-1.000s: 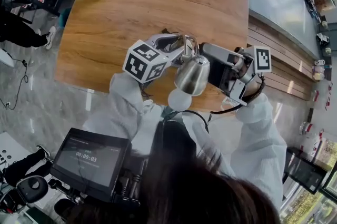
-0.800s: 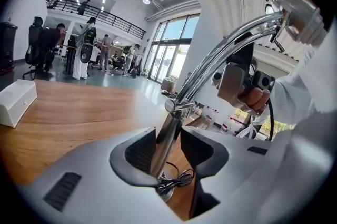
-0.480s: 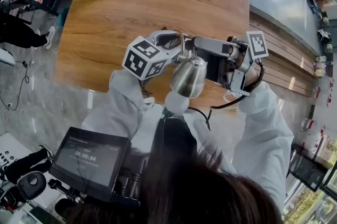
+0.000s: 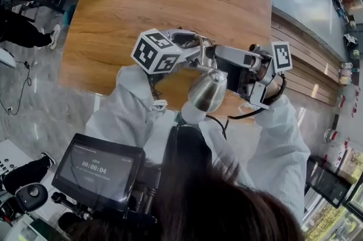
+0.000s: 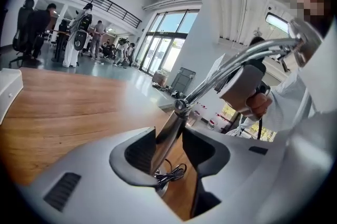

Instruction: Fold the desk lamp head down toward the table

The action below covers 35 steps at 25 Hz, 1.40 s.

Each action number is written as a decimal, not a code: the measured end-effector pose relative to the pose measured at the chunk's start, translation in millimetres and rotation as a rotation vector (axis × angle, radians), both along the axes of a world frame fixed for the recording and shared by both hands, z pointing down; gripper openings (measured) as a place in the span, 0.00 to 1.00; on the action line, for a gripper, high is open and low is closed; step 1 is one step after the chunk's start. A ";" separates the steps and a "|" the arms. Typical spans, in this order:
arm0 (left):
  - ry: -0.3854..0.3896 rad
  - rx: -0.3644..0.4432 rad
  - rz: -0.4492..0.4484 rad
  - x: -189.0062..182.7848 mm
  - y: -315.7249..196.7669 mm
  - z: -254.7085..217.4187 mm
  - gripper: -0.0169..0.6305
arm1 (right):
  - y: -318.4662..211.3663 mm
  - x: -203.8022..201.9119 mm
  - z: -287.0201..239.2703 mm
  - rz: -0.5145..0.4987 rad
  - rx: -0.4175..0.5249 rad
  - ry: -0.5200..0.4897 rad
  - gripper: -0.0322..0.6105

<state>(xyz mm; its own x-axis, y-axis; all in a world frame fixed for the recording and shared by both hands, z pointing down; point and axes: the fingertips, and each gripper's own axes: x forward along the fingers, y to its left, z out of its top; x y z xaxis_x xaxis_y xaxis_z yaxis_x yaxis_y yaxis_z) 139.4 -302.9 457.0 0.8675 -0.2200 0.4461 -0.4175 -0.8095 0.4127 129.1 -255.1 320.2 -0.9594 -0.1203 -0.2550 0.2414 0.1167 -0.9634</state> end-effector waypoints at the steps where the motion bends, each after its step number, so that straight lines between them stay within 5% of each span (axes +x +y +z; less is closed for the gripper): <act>1: -0.001 -0.003 0.011 0.5 -0.2 0.3 0.27 | 5.9 -1.8 3.2 -0.014 0.036 0.030 0.26; 7: 0.007 -0.013 0.053 -1.9 -0.1 0.4 0.27 | 46.4 -15.8 47.9 -0.065 0.291 0.282 0.17; 12: 0.007 0.000 0.092 -2.9 1.5 -0.9 0.27 | 57.4 -21.2 87.7 -0.076 0.608 0.481 0.16; 19: 0.021 0.056 0.141 -1.9 6.9 -4.0 0.27 | 59.7 -21.1 112.1 -0.087 0.952 0.584 0.17; 27: 0.021 0.177 0.226 2.2 14.6 -6.0 0.24 | 53.2 -16.9 136.1 -0.094 1.091 0.666 0.17; 35: 0.062 0.217 0.204 5.1 18.8 -6.7 0.23 | 51.7 -12.2 142.7 -0.077 1.136 0.708 0.21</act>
